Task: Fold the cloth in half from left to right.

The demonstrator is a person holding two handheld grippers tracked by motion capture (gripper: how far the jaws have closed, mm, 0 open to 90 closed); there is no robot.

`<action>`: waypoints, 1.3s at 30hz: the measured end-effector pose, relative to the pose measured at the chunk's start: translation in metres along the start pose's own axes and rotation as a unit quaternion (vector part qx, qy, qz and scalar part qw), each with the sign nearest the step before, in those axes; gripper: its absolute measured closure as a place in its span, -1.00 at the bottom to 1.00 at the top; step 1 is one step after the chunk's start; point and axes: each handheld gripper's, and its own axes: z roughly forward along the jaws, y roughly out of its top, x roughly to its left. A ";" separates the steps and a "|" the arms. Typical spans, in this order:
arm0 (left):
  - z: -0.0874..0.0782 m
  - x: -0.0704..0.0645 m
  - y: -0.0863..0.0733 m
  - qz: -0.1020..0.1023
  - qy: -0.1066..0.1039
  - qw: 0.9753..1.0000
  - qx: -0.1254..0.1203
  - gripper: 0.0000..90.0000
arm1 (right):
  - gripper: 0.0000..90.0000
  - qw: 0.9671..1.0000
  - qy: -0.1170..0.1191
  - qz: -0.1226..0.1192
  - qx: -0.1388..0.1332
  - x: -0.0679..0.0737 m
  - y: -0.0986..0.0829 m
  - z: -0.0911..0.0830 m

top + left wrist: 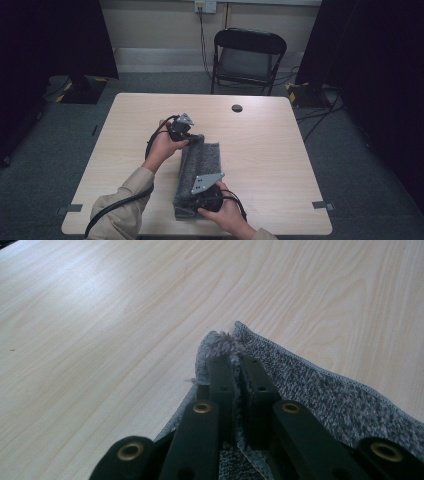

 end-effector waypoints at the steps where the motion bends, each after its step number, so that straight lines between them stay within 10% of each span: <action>1: 0.002 0.000 0.000 0.000 0.000 1.000 -0.001 0.90 | 0.93 1.000 0.000 0.002 0.001 -0.001 -0.002 0.000; 39: 0.045 -0.017 0.002 0.016 0.006 0.999 0.032 0.72 | 0.91 1.000 -0.018 0.017 0.011 -0.011 -0.028 -0.011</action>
